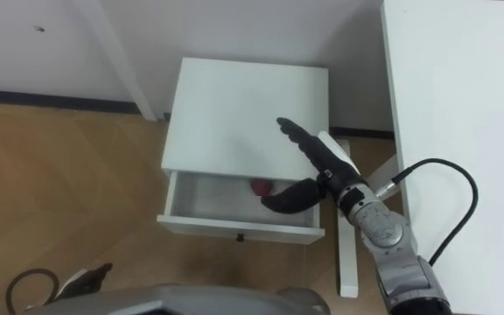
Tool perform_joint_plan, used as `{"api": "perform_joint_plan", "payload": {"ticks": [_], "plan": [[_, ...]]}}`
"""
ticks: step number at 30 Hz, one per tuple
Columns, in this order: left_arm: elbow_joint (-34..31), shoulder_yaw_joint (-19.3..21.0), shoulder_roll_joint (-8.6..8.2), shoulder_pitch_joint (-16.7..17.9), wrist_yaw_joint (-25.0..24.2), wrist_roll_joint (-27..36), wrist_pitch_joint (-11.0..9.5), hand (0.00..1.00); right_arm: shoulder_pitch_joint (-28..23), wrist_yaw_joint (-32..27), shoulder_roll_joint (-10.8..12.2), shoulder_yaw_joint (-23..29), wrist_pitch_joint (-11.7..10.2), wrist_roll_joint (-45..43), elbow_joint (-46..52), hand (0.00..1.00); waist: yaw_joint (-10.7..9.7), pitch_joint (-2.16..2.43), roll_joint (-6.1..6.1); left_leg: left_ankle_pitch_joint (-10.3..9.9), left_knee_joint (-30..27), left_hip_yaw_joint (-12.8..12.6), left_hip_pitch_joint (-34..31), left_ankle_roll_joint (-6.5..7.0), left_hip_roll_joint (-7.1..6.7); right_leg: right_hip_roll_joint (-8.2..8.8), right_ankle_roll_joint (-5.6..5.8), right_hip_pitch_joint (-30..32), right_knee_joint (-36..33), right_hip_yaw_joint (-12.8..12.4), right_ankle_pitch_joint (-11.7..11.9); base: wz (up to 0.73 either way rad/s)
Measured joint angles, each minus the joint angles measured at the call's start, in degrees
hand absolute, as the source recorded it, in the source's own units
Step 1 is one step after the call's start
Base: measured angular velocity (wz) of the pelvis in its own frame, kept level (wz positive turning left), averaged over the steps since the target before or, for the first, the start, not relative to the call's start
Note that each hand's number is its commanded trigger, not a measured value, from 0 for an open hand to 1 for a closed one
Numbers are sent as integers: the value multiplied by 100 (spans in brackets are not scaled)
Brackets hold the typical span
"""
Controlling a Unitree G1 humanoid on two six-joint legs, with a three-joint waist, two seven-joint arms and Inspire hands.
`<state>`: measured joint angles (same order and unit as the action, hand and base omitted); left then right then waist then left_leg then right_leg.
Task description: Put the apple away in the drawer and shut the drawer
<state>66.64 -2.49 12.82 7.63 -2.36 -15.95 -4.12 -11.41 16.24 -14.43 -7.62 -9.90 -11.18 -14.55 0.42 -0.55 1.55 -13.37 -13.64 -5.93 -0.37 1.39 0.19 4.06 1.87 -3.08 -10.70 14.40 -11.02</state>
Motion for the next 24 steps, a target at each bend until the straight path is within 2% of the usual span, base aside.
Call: {"api": "perform_joint_plan", "payload": {"ticks": [12,17,21,24], "plan": [[-1,4,1,41,-38,1,0,0,-13,-24,1,8,-7,0,-76,0,-20,-3,-9,0,-7,-2,-5,0,-1,1,0,7,-1,-6,0,0],[-196,173,-44,276,-28,-5,5,0,-250,-128,108,272,-6,8,-973,0,-35,37,-22,0,-2,0,32,0,-13,12,0,-11,3,-1,0,0],[-74,265,-53,458,116,-8,4,0,-470,-266,104,478,20,-39,-1872,0,-39,41,-31,-1,41,-13,201,0,-9,16,6,-192,-3,30,-4,2],[-63,354,-54,515,284,-28,38,0,-485,-440,108,494,-152,4,-2177,0,-114,72,17,-2,7,-11,171,2,-8,28,8,-202,-9,80,-5,10]]}}
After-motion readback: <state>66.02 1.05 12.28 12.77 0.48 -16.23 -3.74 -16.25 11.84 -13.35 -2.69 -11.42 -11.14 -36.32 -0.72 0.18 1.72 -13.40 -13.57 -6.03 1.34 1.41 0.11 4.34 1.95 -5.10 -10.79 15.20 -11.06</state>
